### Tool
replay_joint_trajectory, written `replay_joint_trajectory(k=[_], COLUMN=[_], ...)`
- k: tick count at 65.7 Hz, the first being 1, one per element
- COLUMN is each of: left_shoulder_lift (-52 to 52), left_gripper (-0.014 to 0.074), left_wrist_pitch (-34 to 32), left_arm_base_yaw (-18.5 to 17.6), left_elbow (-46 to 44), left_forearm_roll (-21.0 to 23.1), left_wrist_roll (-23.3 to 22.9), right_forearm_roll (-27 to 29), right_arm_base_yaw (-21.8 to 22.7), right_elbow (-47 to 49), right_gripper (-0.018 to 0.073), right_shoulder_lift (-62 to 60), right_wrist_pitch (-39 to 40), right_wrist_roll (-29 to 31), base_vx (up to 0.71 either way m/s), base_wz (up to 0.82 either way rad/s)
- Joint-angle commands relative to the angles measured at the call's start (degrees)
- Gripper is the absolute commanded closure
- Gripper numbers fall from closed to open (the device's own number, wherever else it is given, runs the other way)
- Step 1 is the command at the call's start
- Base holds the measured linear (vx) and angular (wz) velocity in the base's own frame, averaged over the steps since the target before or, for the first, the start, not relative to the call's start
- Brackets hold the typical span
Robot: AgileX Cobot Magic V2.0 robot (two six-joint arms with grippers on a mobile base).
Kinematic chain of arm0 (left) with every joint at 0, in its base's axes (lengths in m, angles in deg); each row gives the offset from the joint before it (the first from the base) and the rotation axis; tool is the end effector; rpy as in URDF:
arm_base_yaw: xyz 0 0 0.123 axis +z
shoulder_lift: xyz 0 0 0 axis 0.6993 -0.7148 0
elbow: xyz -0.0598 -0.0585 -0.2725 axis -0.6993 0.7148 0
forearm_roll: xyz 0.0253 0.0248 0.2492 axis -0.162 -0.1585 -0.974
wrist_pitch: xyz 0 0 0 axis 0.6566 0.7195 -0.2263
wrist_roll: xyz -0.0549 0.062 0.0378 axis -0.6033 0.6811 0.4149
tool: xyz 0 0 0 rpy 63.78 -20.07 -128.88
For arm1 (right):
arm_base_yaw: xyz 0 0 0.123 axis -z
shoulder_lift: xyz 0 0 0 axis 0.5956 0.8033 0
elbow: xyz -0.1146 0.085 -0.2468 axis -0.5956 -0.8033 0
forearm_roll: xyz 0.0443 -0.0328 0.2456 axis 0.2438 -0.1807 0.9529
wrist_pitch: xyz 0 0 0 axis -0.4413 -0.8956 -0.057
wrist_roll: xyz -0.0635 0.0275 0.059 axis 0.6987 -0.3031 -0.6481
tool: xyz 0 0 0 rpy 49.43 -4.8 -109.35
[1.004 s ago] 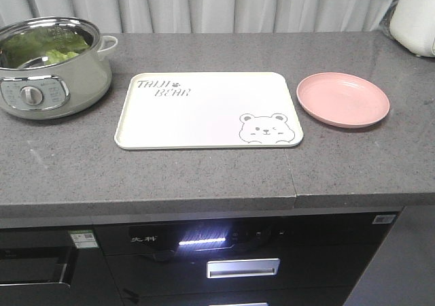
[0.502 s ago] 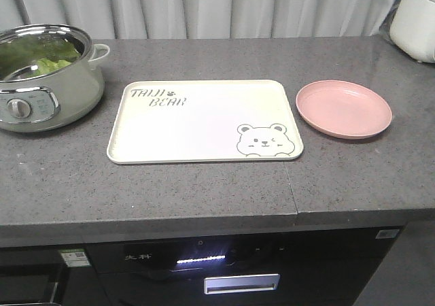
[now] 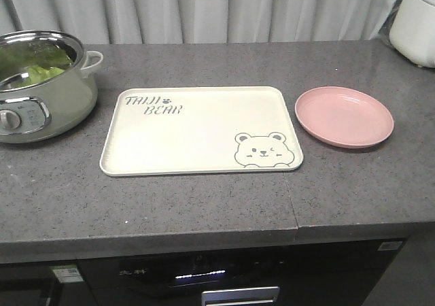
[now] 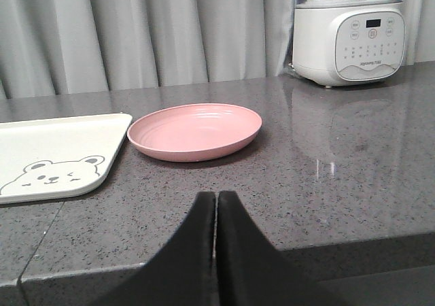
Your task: Transfer vegetables to tray and serve
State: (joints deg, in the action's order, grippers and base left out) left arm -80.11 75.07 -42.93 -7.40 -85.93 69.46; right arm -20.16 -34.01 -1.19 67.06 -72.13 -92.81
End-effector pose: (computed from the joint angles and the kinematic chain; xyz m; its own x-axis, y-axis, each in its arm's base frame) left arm 0.0563 0.0012 0.1903 -0.0852 -0.2388 -0.9673 -0.0442 0.9708 -0.2357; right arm 0.0564 -0.0038 0.1962 -0.0146 0.0724 -0.9973 0.0603 0.9956 0.0714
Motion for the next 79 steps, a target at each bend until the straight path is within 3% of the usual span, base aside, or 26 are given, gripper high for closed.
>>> replay_joint_trajectory(k=[1,79], left_shoulder_lift=[0.1,0.1], left_gripper=[0.0602,0.0602], left_wrist_pitch=[-4.1,-4.1], left_arm_base_yaw=[0.2,0.2], left_elbow=[1.6,1.6], left_forearm_roll=[0.1,0.1], left_wrist_roll=[-0.4,-0.4], right_forearm_roll=[-0.7,-0.7], right_arm_base_yaw=[0.3,0.3], right_elbow=[-0.9,-0.9], right_gripper=[0.0561,0.0561], right_shoulder_lift=[-0.4,-0.4], right_wrist_pitch=[4.4,4.4], right_wrist_roll=[0.2,0.2], base_vx=[0.04,0.04], base_wz=[-0.01,0.00])
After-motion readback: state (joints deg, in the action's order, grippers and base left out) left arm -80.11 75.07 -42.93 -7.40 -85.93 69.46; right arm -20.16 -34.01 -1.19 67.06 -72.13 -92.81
